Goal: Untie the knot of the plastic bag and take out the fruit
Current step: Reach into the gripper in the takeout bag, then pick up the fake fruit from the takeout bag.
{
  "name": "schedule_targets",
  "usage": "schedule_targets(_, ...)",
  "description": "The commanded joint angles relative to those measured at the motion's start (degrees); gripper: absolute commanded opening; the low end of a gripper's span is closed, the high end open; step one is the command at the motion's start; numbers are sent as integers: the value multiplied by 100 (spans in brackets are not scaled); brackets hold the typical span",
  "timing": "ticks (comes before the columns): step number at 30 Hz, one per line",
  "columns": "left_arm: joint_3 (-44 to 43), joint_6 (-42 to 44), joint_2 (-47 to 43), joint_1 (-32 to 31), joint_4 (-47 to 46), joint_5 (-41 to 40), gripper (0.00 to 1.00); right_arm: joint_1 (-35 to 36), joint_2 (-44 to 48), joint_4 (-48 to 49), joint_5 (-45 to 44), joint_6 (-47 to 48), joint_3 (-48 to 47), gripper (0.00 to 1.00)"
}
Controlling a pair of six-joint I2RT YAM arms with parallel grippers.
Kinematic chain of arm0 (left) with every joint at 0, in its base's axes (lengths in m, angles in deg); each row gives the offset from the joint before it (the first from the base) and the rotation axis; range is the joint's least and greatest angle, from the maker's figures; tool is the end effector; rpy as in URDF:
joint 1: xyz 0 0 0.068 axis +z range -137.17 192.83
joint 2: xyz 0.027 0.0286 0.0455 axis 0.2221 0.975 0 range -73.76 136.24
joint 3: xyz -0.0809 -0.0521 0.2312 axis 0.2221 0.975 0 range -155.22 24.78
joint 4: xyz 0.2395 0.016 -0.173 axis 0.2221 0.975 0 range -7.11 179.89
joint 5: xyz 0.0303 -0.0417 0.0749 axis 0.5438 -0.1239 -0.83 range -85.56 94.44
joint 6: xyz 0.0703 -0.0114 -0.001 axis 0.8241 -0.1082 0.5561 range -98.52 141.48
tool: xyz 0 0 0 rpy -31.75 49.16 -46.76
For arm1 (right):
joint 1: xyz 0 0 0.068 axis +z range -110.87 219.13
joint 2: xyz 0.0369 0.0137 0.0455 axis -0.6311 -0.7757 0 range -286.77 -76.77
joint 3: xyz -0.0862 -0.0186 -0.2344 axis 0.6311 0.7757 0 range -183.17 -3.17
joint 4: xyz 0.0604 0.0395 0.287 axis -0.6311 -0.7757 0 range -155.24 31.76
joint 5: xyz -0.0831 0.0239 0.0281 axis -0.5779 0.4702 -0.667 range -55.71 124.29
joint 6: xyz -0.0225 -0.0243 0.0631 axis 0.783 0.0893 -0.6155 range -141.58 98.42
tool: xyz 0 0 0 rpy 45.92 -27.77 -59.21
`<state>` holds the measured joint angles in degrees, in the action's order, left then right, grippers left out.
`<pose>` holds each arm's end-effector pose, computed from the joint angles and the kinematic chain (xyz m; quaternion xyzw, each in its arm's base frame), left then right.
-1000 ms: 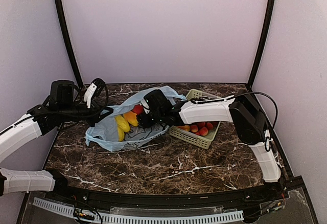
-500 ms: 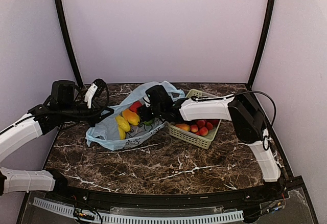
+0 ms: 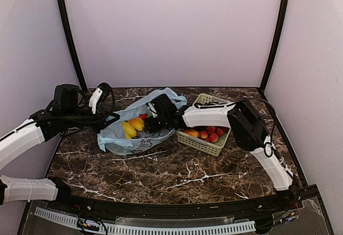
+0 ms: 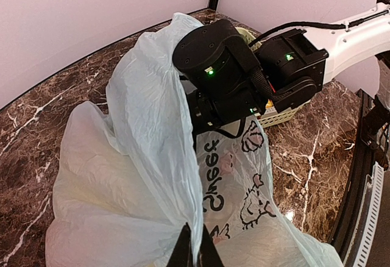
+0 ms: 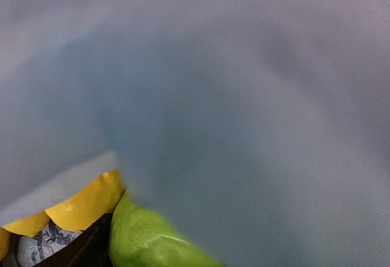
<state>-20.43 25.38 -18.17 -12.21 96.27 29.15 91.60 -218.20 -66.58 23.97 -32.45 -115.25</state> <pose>0.2505 -0.1442 0.2692 0.3176 0.7630 -0.2740 0.4918 0.3661 0.4592 0.0974 -0.2803 0.8498 0.1618 0.4160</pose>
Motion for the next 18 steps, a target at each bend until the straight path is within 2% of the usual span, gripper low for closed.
schedule_targets(1,21,48,-5,-28,94,134,1,-87,-224,-286,48,-186,-228,79)
schedule_targets(9,12,71,-8,-28,92,46,1,-88,-89,-129,111,-146,11,55)
schedule_targets(18,58,79,-151,-28,55,-146,1,123,1003,661,276,-201,1671,47)
